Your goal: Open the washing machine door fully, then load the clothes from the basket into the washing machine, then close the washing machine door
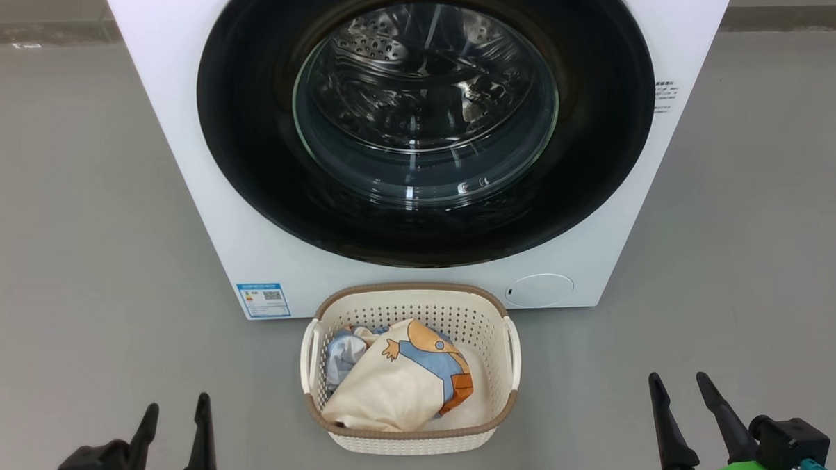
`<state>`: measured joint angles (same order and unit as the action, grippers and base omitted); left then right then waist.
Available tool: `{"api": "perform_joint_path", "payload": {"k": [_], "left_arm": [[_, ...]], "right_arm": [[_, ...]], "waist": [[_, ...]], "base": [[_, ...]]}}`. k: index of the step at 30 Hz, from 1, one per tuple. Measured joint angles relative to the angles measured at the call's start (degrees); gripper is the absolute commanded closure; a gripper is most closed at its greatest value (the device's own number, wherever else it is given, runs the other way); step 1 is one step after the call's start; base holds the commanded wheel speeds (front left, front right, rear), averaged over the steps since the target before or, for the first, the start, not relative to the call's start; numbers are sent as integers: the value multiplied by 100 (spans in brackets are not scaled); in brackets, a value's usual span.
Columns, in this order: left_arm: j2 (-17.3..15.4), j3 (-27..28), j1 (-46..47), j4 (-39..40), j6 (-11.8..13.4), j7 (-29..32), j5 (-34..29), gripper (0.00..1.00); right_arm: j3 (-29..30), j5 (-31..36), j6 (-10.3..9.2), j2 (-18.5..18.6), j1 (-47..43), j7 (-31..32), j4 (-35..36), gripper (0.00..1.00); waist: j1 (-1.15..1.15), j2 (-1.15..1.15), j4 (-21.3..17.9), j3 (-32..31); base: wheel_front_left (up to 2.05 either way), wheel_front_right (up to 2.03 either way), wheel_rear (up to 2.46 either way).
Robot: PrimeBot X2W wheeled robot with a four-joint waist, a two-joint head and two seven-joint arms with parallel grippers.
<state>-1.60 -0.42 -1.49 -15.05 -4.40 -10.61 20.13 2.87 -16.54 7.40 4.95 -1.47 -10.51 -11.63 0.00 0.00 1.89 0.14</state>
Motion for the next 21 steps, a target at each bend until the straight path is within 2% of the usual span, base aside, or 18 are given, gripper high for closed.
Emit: {"api": "perform_joint_path", "payload": {"k": [21], "left_arm": [[-32,-30,-91,83,69,-344,-1659,0]], "right_arm": [[-52,1548,0,32,-90,-352,152,0]], "waist": [[0,0,29,43]], "base": [[0,0,0]]}}
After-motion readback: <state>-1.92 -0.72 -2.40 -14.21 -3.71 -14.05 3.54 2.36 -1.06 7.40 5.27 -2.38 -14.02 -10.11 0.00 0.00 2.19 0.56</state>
